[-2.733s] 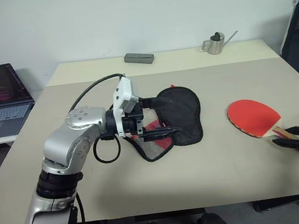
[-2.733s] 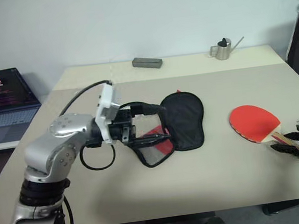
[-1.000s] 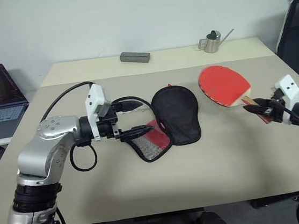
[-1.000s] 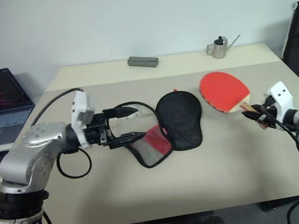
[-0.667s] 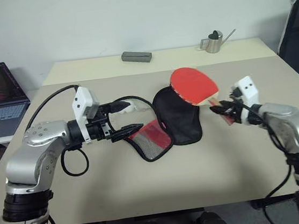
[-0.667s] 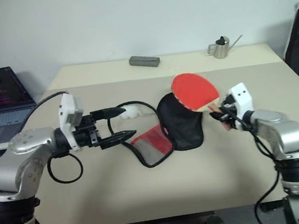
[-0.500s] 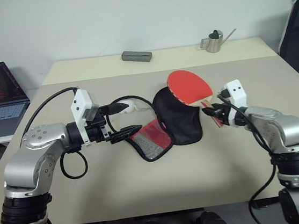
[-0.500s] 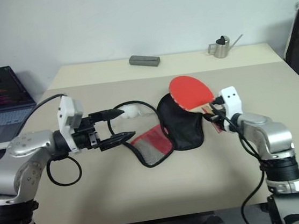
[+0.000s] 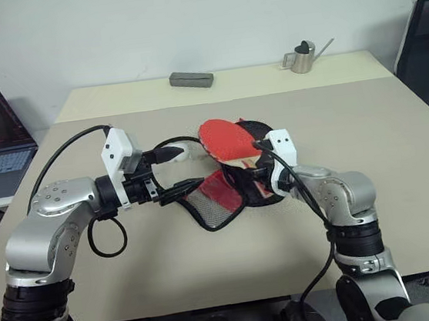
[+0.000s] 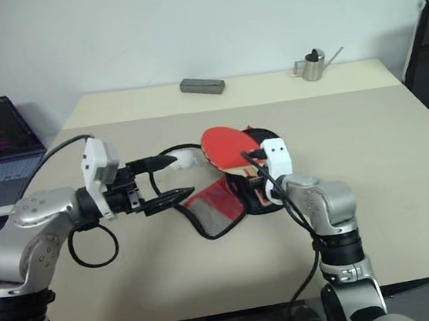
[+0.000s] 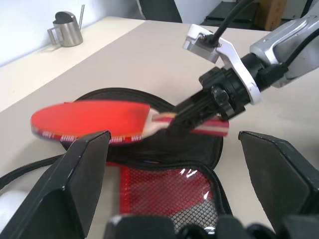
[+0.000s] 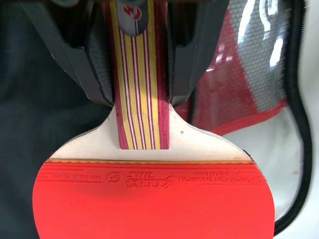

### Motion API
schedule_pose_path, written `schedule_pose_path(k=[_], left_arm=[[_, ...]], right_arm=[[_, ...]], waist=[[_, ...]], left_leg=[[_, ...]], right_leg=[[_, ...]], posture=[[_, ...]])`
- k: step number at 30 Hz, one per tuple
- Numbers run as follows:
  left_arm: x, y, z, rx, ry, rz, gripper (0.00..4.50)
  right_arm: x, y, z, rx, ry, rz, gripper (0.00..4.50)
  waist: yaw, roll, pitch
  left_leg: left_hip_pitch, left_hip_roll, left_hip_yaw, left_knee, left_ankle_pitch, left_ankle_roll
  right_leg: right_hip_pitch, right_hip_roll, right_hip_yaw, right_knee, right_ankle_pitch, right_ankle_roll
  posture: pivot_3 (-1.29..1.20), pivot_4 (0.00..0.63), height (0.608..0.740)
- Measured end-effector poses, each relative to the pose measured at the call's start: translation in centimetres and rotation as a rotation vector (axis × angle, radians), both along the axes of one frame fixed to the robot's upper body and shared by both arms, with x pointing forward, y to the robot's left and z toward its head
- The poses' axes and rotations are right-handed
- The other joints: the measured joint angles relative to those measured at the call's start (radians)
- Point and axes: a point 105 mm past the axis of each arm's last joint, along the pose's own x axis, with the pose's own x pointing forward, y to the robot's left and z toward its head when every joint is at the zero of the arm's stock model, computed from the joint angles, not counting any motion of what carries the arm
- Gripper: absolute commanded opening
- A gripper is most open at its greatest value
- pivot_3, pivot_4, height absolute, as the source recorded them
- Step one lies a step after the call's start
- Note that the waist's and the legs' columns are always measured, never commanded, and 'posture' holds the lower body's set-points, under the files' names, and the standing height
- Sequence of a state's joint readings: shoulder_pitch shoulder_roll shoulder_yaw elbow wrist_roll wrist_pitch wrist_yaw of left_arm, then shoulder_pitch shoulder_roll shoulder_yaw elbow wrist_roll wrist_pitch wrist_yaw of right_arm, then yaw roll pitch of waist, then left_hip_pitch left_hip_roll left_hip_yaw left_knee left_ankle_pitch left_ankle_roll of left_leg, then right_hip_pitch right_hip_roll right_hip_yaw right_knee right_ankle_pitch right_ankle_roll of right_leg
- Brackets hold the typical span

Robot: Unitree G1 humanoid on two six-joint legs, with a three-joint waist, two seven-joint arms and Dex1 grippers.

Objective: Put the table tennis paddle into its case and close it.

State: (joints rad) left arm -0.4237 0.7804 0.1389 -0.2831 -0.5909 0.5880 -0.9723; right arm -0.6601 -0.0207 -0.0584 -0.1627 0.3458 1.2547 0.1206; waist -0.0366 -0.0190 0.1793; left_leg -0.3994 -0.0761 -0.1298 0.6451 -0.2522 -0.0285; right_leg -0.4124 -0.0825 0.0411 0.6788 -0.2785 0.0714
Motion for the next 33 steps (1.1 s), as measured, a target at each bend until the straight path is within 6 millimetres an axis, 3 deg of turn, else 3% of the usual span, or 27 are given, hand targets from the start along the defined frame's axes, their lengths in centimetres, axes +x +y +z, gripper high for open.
schedule_pose_path(k=[13,18,30,33], left_arm=[[-0.1,0.0,-0.1,-0.001,-0.006,-0.002,4.5],[-0.1,-0.1,-0.1,-0.004,-0.014,-0.008,4.5],[-0.1,-0.2,-0.1,-0.006,-0.015,-0.008,4.5],[-0.1,-0.2,-0.1,-0.006,-0.015,-0.008,4.5]], right_arm=[[1.0,-1.4,-0.5,-0.063,-0.038,-0.118,1.09],[1.0,-1.0,-2.1,-0.087,-0.005,-0.125,1.09],[1.9,0.0,-2.8,-0.074,-0.003,-0.18,1.09],[1.8,0.4,-2.8,-0.05,0.01,-0.193,2.03]], waist=[[-0.014,0.0,0.0],[-0.02,0.0,0.0],[-0.022,0.0,0.0],[-0.022,0.0,0.0]], left_leg=[[0.0,0.0,0.0,0.0,0.0,0.001],[0.0,0.0,0.0,0.0,0.0,0.001],[0.003,0.001,-0.001,0.0,0.0,0.001],[0.004,0.002,-0.001,0.0,0.0,0.0]], right_leg=[[0.0,0.0,0.0,0.001,0.0,0.0],[0.0,0.0,0.0,0.001,0.0,0.0],[0.002,0.002,0.0,0.002,0.002,-0.003],[0.002,0.004,0.0,0.002,0.002,-0.004]], posture=[[0.0,0.15,0.74],[0.0,0.15,0.74],[0.0,0.15,0.74],[0.0,0.15,0.74]])
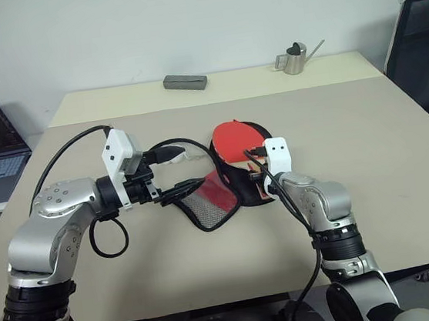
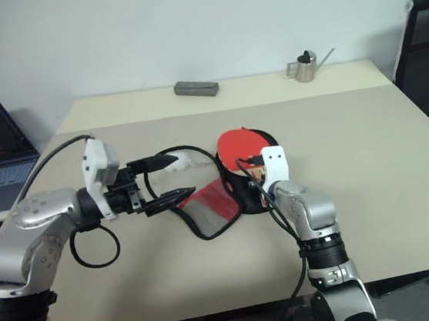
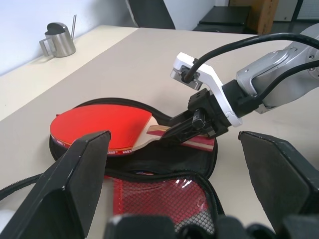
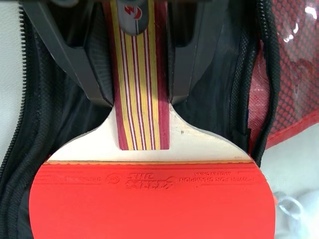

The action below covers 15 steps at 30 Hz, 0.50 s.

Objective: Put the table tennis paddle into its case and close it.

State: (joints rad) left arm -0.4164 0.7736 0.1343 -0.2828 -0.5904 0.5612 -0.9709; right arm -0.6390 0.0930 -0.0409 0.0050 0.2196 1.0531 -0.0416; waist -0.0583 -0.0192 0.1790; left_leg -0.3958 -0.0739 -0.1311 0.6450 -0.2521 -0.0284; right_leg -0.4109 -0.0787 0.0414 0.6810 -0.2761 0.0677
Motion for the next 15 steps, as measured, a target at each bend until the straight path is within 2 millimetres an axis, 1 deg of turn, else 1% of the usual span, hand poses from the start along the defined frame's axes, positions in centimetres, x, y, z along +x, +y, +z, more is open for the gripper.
schedule_pose_path(k=[1,6,7,12,15], left_arm=[[0.0,0.0,0.0,0.0,0.0,0.0,4.5],[0.0,0.0,0.0,0.0,0.0,0.0,4.5],[0.0,0.0,0.0,0.0,0.0,0.0,4.5],[0.0,0.0,0.0,0.0,0.0,0.001,4.5],[0.0,0.0,0.0,0.0,0.0,0.001,4.5]], right_arm=[[0.0,0.1,-0.1,0.007,0.006,-0.005,2.31],[-0.2,0.3,0.1,0.02,0.012,-0.018,4.11],[-0.2,0.3,0.3,0.021,0.01,-0.019,4.4],[-0.3,-0.1,1.4,0.044,-0.023,-0.034,4.4],[-0.4,-0.1,2.0,0.058,-0.041,-0.026,4.4]], waist=[[0.0,0.0,0.0],[0.0,0.0,0.0],[0.0,0.0,0.0],[0.001,0.0,0.0],[0.0,0.0,0.0]], left_leg=[[0.0,0.0,0.0,0.0,0.0,0.0],[0.0,0.0,0.0,0.0,0.0,0.0],[0.0,0.0,0.0,0.0,0.0,0.0],[0.0,0.0,0.0,0.0,0.0,0.0],[0.0,0.0,0.0,0.0,0.0,0.0]], right_leg=[[0.0,0.0,0.0,0.0,0.0,0.0],[0.0,0.0,0.0,0.0,0.0,0.0],[0.0,0.0,0.0,0.0,0.0,0.0],[0.0,0.0,0.0,0.0,0.0,0.0],[-0.001,0.001,0.0,0.0,0.0,0.0]], posture=[[0.0,0.15,0.74],[0.0,0.15,0.74],[0.0,0.15,0.74],[0.0,0.15,0.74],[0.0,0.15,0.74]])
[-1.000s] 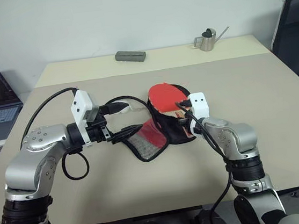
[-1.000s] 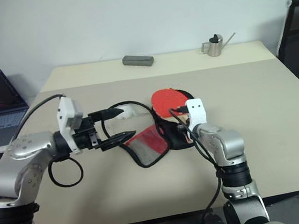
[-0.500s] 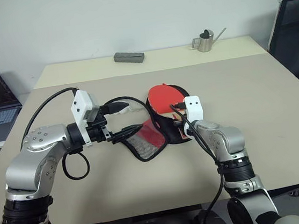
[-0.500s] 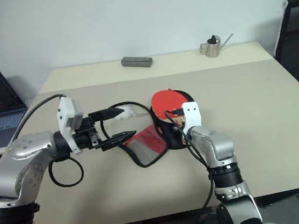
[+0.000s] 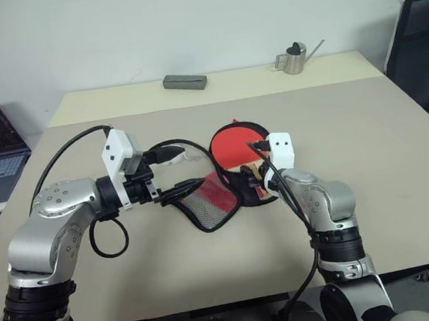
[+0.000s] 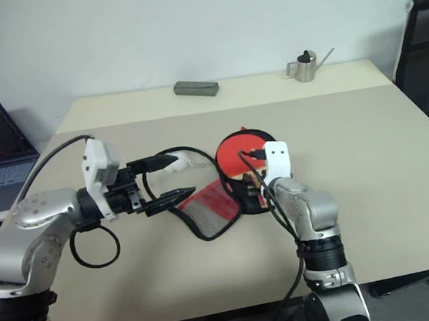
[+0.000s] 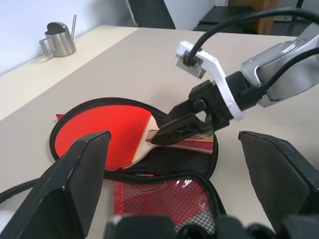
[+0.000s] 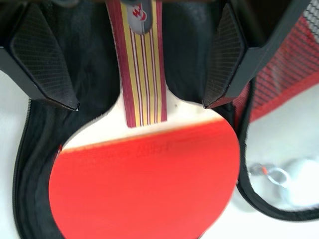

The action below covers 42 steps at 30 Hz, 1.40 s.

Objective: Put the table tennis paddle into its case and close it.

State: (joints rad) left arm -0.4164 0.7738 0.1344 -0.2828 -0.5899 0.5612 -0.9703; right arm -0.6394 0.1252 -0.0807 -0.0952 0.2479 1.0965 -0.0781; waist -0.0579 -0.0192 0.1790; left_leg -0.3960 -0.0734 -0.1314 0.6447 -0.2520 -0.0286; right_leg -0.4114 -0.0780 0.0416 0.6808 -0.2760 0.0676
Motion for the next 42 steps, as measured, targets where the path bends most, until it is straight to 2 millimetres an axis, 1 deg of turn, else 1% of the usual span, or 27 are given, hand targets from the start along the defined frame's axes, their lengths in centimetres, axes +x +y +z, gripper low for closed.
schedule_pose_path(k=[4,8,12,16,17,20,22,25,28,31,37,40,42], left_arm=[[0.1,0.3,0.0,-0.002,-0.003,0.019,4.5],[0.8,2.0,-0.8,-0.009,0.018,0.1,4.5],[0.9,2.5,-1.1,-0.006,0.014,0.138,4.5],[1.4,3.8,-1.2,-0.008,-0.002,0.205,4.5],[1.5,4.1,-1.3,-0.01,0.0,0.218,4.5],[1.6,4.4,-1.6,-0.011,0.007,0.229,4.5],[1.7,4.7,-1.7,-0.01,0.01,0.234,4.5],[1.9,5.9,-2.2,0.002,0.025,0.278,4.5],[2.8,7.4,-3.1,0.033,0.017,0.358,4.5],[3.7,8.2,-4.0,0.052,0.013,0.41,4.5],[5.3,10.4,-5.1,0.11,0.001,0.522,4.5],[5.6,11.4,-5.7,0.132,0.004,0.56,4.5],[5.9,12.2,-6.2,0.143,0.017,0.597,4.5]], right_arm=[[-0.3,0.4,1.1,0.028,-0.042,0.038,4.4],[-1.1,0.5,3.2,0.057,-0.114,0.139,4.4],[-1.5,-0.8,4.2,0.033,-0.159,0.246,4.4],[-1.9,-3.7,4.6,-0.051,-0.166,0.341,4.4],[-2.0,-4.4,4.8,-0.069,-0.17,0.352,4.46],[-2.2,-5.4,5.1,-0.096,-0.181,0.388,4.46],[-2.8,-6.3,5.7,-0.124,-0.198,0.461,4.46],[-3.5,-7.9,6.9,-0.177,-0.23,0.54,4.46],[-4.3,-8.2,8.1,-0.191,-0.256,0.622,4.46],[-4.5,-8.9,8.7,-0.208,-0.274,0.658,4.46],[-3.7,-10.3,8.6,-0.256,-0.307,0.635,4.46],[-3.4,-10.9,8.4,-0.268,-0.334,0.63,4.46],[-3.3,-11.1,8.7,-0.267,-0.369,0.637,4.46]], waist=[[0.0,0.0,0.0],[0.001,0.0,0.0],[0.001,0.0,0.0],[0.003,0.0,0.0],[0.003,0.0,0.0],[0.0,0.0,0.0],[0.002,0.0,0.0],[0.004,0.0,0.0],[0.003,0.0,0.0],[0.009,-0.001,0.0],[0.013,-0.002,0.001],[0.014,-0.002,0.001],[0.014,-0.002,0.001]], left_leg=[[0.0,0.0,0.0,0.0,0.0,0.0],[0.0,0.0,0.0,0.0,0.0,0.0],[0.0,0.0,0.0,0.0,0.0,0.0],[0.0,0.0,0.0,0.0,0.0,0.0],[0.0,0.0,0.0,0.0,0.0,0.0],[0.0,0.001,0.0,0.0,0.0,0.0],[-0.001,0.001,0.001,0.0,0.0,0.0],[-0.001,0.001,0.001,0.0,0.0,0.001],[0.0,0.002,0.001,0.0,0.0,0.001],[0.0,0.001,0.001,0.0,0.0,0.0],[-0.001,0.001,0.001,0.0,0.0,0.0],[-0.001,0.001,0.001,0.0,0.0,0.0],[-0.001,0.001,0.001,0.0,0.0,0.0]], right_leg=[[0.0,0.0,0.0,0.0,0.0,0.0],[0.0,0.0,0.0,0.0,0.0,0.0],[0.0,0.0,0.0,-0.001,0.0,0.0],[0.001,0.0,-0.001,-0.001,0.0,0.0],[0.001,0.0,-0.001,-0.001,0.0,0.0],[0.001,0.0,0.0,-0.001,0.0,0.0],[0.001,0.0,0.0,-0.001,0.0,0.0],[0.002,0.0,-0.001,-0.002,0.0,0.0],[0.002,0.001,-0.001,-0.002,0.0,0.0],[0.003,0.0,-0.002,-0.003,0.0,0.0],[0.002,0.0,-0.001,-0.003,0.0,0.0],[0.001,0.0,-0.001,-0.003,0.0,0.0],[0.001,0.0,-0.001,-0.003,0.0,0.0]], posture=[[0.0,0.15,0.74],[0.0,0.15,0.74],[0.0,0.15,0.74],[0.0,0.15,0.74],[0.0,0.15,0.74],[0.0,0.15,0.74],[0.0,0.15,0.74],[0.0,0.15,0.74],[0.0,0.15,0.74],[0.0,0.15,0.74],[0.0,0.15,0.74],[0.0,0.15,0.74],[0.0,0.15,0.74]])
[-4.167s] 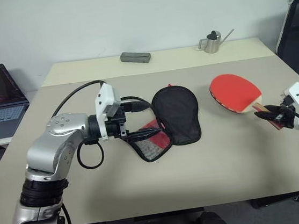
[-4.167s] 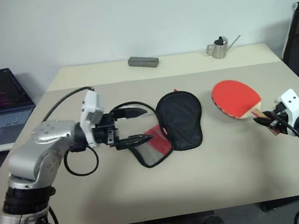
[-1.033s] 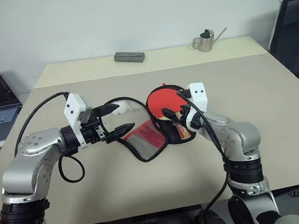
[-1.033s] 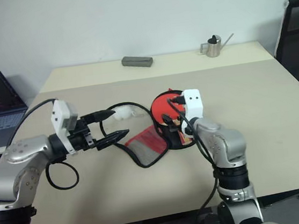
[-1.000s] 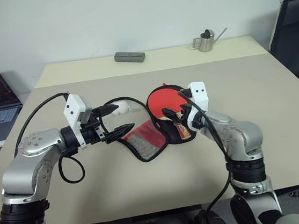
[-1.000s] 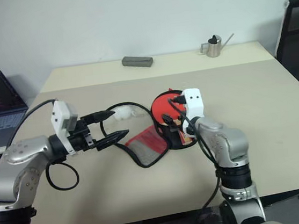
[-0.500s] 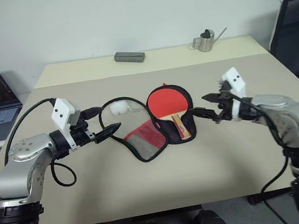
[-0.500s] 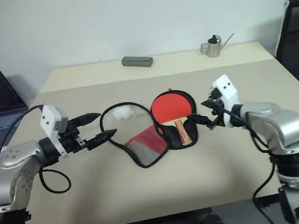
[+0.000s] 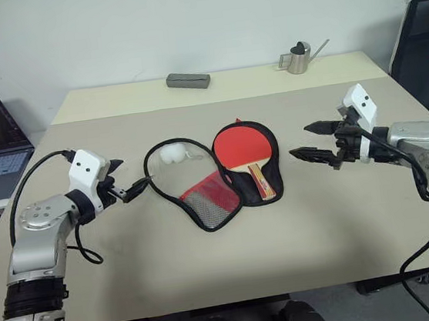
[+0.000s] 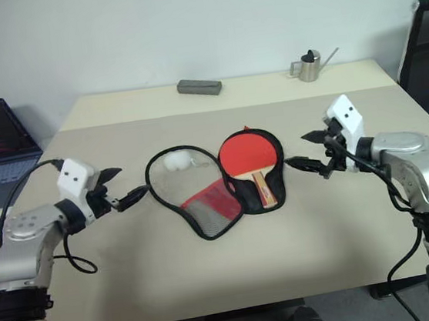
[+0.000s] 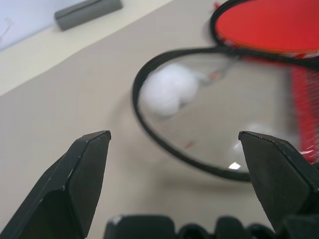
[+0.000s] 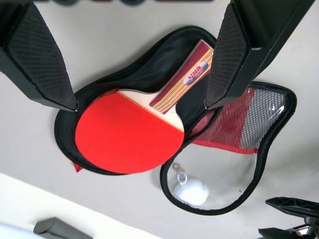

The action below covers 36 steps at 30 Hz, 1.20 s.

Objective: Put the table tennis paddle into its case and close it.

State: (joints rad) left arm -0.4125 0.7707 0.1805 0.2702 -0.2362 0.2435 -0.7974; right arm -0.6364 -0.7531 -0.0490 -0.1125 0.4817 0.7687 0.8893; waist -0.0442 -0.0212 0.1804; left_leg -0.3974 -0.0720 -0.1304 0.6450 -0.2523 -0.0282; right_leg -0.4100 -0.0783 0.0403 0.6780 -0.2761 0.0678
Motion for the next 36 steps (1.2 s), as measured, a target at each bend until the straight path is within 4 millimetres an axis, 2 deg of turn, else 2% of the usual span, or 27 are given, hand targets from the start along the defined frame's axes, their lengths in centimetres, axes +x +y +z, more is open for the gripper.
schedule_pose_path(k=[7,10,14,19,29,36], left_arm=[[0.2,1.3,-2.6,0.038,0.088,0.05,4.5],[1.1,2.0,-3.7,0.061,0.12,0.088,4.5],[2.5,2.0,-3.9,0.057,0.1,0.125,4.5],[3.9,0.6,-5.0,0.042,0.088,0.131,4.5],[5.5,-1.5,-5.5,-0.013,0.079,0.109,4.5],[5.5,-5.9,-5.8,-0.131,0.113,-0.075,4.5]], right_arm=[[-1.5,-0.2,0.6,0.034,0.005,0.102,4.46],[-2.2,0.0,0.9,0.036,0.002,0.148,4.46],[-2.4,0.1,1.0,0.037,-0.001,0.158,4.46],[-2.4,0.2,1.0,0.038,-0.002,0.158,4.46],[-2.6,0.2,1.0,0.032,-0.005,0.163,4.46],[-2.7,-0.5,1.4,0.035,-0.023,0.14,4.46]], waist=[[0.004,0.0,0.0],[0.009,0.0,0.0],[0.013,-0.001,0.0],[0.012,-0.001,0.0],[0.027,-0.001,0.0],[0.039,-0.002,0.0]], left_leg=[[0.0,0.0,0.0,0.0,0.0,0.0],[0.0,0.0,-0.001,0.0,0.0,0.0],[0.0,-0.001,-0.001,0.001,0.0,0.0],[-0.001,-0.002,-0.001,0.001,0.0,0.0],[0.0,-0.004,-0.003,0.002,0.001,0.0],[-0.002,-0.004,-0.003,0.003,0.001,0.0]], right_leg=[[0.0,0.0,0.0,0.0,0.0,0.0],[0.0,0.0,-0.001,0.0,0.0,0.0],[0.0,-0.001,-0.002,0.001,0.0,0.0],[0.0,-0.002,-0.001,0.001,0.0,0.0],[0.003,-0.004,-0.005,0.002,0.001,0.001],[0.002,-0.004,-0.005,0.001,0.001,0.002]], posture=[[0.0,0.15,0.74],[0.0,0.15,0.74],[0.0,0.15,0.74],[0.0,0.15,0.74],[0.0,0.15,0.74],[0.0,0.15,0.74]])
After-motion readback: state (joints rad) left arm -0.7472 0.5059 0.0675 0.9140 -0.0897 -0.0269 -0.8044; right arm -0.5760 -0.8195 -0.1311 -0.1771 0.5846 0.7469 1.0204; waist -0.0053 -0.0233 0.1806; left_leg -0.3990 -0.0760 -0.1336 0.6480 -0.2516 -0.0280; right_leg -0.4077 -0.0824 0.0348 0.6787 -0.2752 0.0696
